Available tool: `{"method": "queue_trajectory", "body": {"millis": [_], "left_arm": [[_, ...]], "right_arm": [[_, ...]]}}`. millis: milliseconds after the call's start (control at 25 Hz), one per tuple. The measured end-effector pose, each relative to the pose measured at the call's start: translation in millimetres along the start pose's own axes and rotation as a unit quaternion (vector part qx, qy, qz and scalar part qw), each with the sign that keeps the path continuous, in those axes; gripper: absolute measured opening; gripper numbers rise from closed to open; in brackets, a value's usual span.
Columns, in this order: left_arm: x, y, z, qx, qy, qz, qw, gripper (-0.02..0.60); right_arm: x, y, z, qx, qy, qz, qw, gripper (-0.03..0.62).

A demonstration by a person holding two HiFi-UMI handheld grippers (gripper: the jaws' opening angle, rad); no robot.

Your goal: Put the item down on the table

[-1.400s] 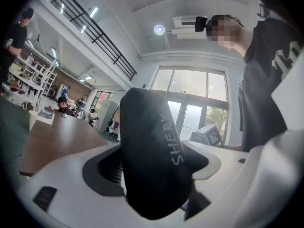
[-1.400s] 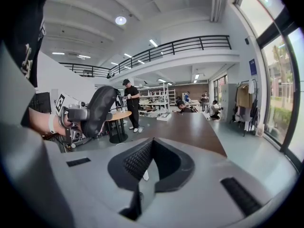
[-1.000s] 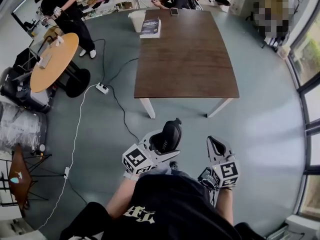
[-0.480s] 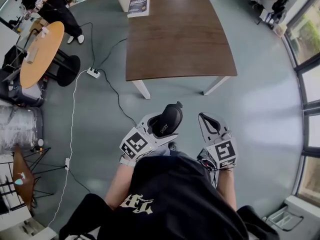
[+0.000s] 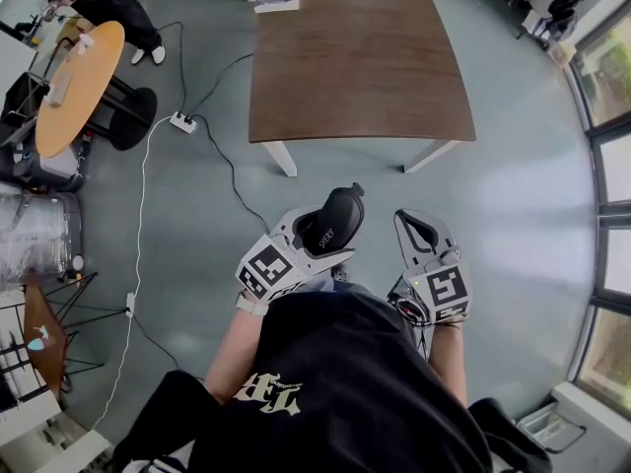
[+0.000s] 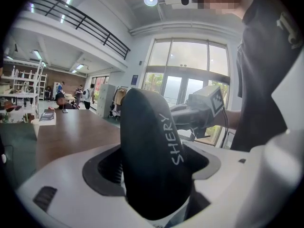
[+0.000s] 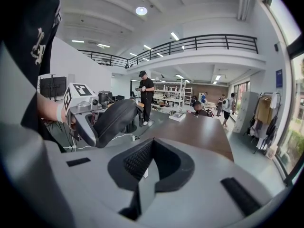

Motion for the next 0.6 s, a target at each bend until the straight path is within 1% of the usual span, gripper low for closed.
{"method": "queue_trajectory", "body": {"millis": [600], "left_arm": [[-3,1,14,-0.014,0.012,-0.008,0.9998,0.374]], "right_arm": [[-7,-11,-7,-0.007,0.006,-0.001,1.0,-0.012]]}}
Point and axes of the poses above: the fingertips, and each gripper's own axes: y backward along the fingers, z to its left, x out of its underside, the point moved 3 cm from there along y, backward along the fingers, and after that the axes turned 13 degrees about -x, right-handed, at the moved point
